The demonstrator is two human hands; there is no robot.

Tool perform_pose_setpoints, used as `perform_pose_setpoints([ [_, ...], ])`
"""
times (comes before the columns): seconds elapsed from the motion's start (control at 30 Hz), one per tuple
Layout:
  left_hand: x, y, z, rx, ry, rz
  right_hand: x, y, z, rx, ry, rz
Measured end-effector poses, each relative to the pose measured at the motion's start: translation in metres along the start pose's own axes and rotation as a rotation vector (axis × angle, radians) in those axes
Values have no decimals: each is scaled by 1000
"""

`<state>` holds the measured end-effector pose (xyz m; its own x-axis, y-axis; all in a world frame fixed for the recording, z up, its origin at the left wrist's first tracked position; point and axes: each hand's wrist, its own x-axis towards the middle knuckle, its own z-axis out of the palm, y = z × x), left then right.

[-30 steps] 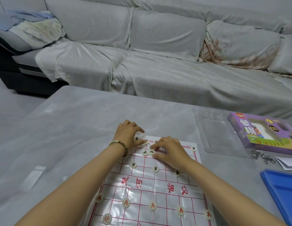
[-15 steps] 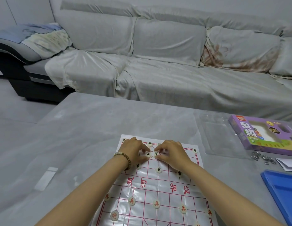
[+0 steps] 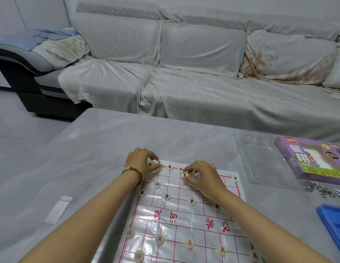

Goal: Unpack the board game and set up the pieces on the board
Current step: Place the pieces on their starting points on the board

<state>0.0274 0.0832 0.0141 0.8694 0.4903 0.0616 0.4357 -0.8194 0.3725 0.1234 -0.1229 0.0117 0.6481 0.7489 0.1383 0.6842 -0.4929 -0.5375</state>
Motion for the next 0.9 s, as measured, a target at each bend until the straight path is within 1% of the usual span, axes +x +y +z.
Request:
perform_pose_setpoints([
  [0.3, 4, 4, 6, 114, -42, 45, 1, 4, 0, 16, 31, 18],
  [0.63, 2, 3, 7, 84, -36, 35, 1, 3, -4, 63, 61, 18],
  [0.8, 3, 3, 6, 63, -65, 24, -5, 24, -30, 125, 112, 72],
  [0.9, 5, 7, 4, 143, -83, 57, -8, 43, -56, 169, 177, 158],
])
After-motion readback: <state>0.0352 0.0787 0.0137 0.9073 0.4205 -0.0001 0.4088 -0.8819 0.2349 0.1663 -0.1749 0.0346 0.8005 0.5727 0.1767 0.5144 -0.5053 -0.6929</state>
